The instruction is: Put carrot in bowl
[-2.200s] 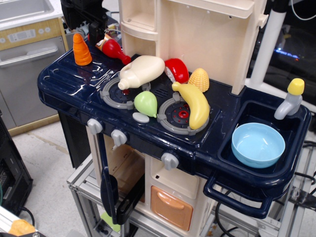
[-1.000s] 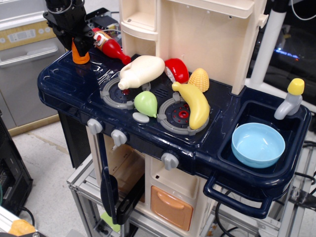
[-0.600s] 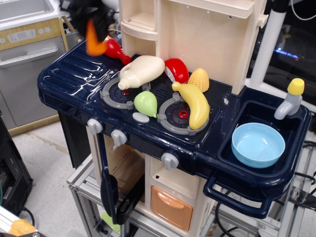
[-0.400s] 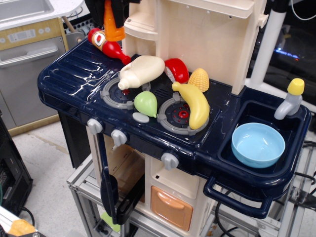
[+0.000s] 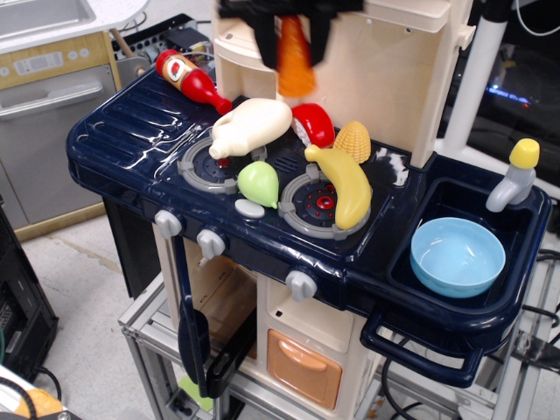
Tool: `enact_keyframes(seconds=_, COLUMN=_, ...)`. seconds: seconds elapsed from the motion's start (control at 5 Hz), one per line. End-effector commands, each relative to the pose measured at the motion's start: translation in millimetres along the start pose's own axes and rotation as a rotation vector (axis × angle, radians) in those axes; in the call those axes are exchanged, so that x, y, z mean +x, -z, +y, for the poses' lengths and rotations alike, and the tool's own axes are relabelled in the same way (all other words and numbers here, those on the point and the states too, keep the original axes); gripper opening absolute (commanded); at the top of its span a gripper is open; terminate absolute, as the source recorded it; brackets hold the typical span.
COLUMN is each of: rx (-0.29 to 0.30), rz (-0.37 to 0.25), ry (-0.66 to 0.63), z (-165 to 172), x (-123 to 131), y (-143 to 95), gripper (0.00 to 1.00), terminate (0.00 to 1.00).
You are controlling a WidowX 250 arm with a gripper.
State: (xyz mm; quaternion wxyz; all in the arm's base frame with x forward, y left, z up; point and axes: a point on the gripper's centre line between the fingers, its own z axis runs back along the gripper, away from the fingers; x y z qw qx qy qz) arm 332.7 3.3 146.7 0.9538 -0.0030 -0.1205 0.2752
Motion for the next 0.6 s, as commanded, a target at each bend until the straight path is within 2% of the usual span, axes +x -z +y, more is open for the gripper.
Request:
enact_keyframes(seconds=0.0, rx=-0.097, rz=-0.049, ry=-0.097, z=-74.3, x=-37.6, y=-18.7, gripper=0.0, terminate=0.0)
enact_keyframes(seconds=0.2, rx=-0.02, rz=-0.047, ry=-0.121, z=-119.4, x=-61.5, y=-13.2, gripper=0.0, terminate=0.0)
enact_keyframes(seconds=0.4, rx=0.003, rz=-0.074, ry=-0.157, z=-139.8, x=-77.7, y=5.2, gripper=0.0, terminate=1.0)
